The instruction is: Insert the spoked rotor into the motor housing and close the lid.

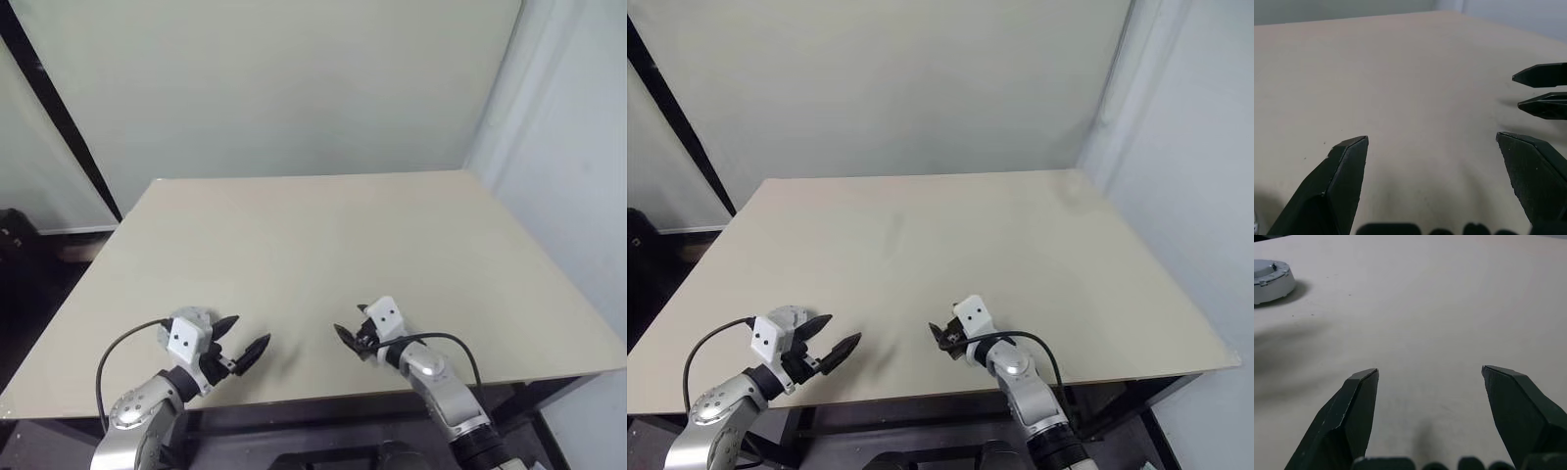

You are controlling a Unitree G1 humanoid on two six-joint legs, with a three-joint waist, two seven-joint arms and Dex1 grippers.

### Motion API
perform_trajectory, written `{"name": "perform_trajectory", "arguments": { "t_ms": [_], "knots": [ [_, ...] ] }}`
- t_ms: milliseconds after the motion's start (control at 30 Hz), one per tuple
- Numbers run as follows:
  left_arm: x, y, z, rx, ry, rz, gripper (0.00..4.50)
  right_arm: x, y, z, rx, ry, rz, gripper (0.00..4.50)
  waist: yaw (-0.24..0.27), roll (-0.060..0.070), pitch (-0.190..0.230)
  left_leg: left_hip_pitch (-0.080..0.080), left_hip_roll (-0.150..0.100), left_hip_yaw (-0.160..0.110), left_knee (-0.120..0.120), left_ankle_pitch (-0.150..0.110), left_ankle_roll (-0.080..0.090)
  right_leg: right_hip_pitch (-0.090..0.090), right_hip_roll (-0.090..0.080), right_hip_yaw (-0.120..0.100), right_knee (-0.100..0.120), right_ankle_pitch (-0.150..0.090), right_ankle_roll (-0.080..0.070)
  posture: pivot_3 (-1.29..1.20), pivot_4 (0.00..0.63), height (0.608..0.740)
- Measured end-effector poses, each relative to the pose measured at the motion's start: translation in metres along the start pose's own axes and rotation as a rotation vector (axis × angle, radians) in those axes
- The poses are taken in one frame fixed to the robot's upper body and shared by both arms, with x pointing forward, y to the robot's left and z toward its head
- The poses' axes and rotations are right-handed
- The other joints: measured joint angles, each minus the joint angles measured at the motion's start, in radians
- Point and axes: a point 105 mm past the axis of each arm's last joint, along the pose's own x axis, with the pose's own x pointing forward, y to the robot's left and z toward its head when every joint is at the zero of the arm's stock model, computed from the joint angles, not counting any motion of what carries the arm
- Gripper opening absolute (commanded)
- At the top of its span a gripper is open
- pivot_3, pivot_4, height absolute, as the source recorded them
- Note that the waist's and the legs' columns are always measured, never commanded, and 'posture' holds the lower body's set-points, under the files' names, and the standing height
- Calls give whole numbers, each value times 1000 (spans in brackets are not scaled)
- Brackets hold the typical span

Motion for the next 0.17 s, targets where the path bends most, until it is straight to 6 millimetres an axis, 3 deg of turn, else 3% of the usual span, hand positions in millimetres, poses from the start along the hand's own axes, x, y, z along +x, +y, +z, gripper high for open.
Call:
{"name": "perform_trajectory", "arguments": {
  "t_ms": [167],
  "knots": [
    [0, 3, 1, 2, -3, 16, 4470, 3, 4, 4, 7, -22, -3, 3676, 2, 0, 0, 0, 0, 0, 0, 0, 0, 0, 0, 0, 0, 0, 0, 0, 0, 740]
  ]
}}
